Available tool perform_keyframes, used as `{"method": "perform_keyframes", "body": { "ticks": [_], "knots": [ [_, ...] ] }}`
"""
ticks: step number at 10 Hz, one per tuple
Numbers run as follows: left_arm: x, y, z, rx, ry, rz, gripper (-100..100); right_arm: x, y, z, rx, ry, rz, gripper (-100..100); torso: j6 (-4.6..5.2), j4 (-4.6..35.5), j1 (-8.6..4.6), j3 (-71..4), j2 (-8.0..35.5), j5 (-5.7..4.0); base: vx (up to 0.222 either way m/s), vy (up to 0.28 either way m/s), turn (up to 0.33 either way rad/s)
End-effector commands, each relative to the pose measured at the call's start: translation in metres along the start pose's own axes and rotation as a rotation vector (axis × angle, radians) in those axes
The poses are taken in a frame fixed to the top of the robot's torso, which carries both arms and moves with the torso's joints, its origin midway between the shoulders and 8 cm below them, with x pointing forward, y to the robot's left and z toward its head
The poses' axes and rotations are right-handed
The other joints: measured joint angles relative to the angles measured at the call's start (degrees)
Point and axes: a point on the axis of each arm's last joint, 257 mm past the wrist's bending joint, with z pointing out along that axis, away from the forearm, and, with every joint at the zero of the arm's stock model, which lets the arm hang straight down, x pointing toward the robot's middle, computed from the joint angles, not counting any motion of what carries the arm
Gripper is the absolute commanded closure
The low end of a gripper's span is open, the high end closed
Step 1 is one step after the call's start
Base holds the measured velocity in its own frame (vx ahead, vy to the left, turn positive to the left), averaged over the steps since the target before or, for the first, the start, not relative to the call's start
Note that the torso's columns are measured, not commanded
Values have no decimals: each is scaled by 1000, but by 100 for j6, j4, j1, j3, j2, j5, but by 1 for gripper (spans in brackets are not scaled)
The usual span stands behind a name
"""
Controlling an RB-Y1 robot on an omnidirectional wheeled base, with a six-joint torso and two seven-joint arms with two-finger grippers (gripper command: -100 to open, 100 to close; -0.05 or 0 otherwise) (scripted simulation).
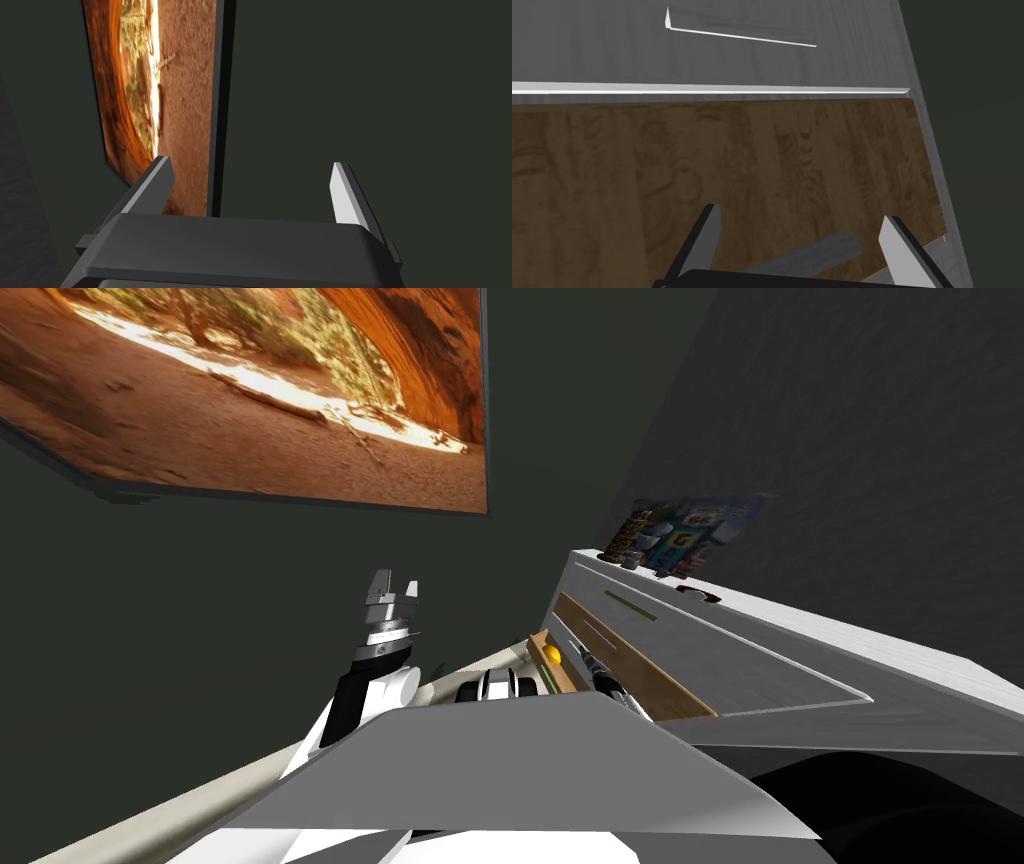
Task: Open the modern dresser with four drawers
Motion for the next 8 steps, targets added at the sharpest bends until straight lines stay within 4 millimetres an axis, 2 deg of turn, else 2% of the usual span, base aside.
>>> {"method": "perform_keyframes", "body": {
  "ticks": [1,2,3,4,5,6,7,8],
  "knots": [
    [0,0,0,0,0,0,0,18,-50,0,123,44,-108,-100,5,-1,-4,-1,2,0,70,39,207],
    [0,0,0,0,0,0,0,18,-52,0,131,45,-114,-100,1,-1,0,-2,-2,1,59,28,110],
    [0,0,0,0,0,0,0,25,-82,-2,203,69,-173,-100,5,-1,-3,-1,1,0,51,27,228],
    [0,0,0,0,0,0,0,25,-84,-2,210,69,-180,-100,0,0,-3,0,1,-1,42,22,109],
    [0,0,0,0,0,0,0,30,-112,-5,277,91,-239,-100,5,0,-5,0,3,0,48,35,208],
    [0,0,0,0,0,0,0,29,-114,-6,285,91,-242,-100,0,-1,2,-1,-1,0,40,28,124],
    [0,0,0,0,0,0,0,32,-142,-10,355,112,-301,-100,5,-1,-2,-1,1,1,37,29,222],
    [0,0,0,0,0,0,0,32,-142,-10,358,113,-301,-100,0,0,-2,-1,0,0,34,21,106]
  ]
}}
